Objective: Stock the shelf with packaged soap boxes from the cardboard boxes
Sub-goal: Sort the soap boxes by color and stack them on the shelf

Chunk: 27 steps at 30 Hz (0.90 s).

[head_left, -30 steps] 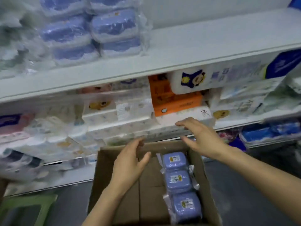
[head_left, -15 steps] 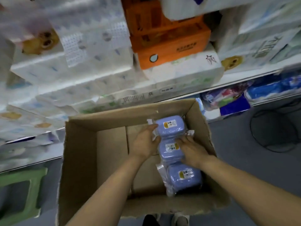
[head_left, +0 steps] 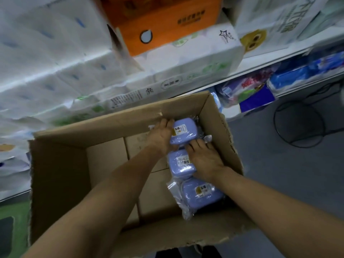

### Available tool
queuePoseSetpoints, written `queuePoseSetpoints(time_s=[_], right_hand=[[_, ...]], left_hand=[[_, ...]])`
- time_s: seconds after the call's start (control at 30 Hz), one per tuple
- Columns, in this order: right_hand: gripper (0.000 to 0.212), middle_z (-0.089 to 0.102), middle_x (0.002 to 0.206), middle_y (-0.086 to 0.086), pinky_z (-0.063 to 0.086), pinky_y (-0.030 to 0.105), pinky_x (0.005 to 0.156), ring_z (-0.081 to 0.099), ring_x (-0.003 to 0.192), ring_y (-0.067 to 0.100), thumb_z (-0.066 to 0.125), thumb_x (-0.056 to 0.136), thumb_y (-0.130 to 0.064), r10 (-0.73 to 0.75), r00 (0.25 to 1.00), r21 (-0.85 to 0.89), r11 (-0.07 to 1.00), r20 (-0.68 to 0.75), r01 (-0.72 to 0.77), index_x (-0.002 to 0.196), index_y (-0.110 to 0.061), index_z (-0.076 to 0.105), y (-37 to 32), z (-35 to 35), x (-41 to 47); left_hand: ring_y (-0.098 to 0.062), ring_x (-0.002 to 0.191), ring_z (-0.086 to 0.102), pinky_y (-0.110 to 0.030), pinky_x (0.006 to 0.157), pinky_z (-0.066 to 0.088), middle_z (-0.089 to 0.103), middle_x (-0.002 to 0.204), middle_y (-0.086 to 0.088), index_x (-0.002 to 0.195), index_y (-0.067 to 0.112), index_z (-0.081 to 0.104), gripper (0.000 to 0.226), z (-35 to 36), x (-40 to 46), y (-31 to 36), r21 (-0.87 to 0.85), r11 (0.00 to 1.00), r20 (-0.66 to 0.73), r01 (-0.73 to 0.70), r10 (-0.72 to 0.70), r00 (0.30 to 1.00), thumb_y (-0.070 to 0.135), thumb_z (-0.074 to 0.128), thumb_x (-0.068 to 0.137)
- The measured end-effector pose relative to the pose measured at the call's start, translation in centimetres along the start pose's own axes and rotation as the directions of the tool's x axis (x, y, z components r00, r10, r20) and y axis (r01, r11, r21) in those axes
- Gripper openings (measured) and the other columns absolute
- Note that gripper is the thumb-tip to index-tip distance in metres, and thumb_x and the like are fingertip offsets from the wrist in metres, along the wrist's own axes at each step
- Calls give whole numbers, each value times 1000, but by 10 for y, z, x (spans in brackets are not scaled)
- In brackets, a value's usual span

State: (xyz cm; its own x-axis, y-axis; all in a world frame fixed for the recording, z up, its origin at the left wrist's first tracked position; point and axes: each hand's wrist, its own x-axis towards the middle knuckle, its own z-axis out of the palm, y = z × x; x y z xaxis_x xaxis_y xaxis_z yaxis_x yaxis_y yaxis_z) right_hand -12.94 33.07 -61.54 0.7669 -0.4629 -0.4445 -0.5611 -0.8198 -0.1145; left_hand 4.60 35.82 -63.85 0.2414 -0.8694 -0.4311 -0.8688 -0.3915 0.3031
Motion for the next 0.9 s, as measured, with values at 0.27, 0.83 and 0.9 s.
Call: queuePoseSetpoints(time_s=[0.27,0.83,0.9], right_hand=[[95,22,152,3,22,37,113,20,140,24,72,78,-35,-31,999,120,992,24,28,151,-16,14,-5,-52,-37],[83,47,112,-3,43,33,86,45,108,18,77,61,-46,115,923,668,724,-367,175,132,-23,40,-25,-273,-114],[79,45,111,-4,41,29,81,46,105,16,80,65,-41,93,908,653,725,-408,219,130,-27,37,-25,-295,-121]], left_hand=[[-32,113,48,-36,93,39,47,123,-13,138,9,45,87,-40,-78,-24,-291,949,-210,118,-184,960,28,87,65],[-15,97,53,-25,78,40,54,108,3,123,22,54,73,-222,-274,19,-539,835,-592,111,-470,655,47,78,58],[-14,101,52,-25,82,39,51,110,4,127,21,53,73,-238,-291,25,-552,829,-629,84,-481,610,39,83,63]])
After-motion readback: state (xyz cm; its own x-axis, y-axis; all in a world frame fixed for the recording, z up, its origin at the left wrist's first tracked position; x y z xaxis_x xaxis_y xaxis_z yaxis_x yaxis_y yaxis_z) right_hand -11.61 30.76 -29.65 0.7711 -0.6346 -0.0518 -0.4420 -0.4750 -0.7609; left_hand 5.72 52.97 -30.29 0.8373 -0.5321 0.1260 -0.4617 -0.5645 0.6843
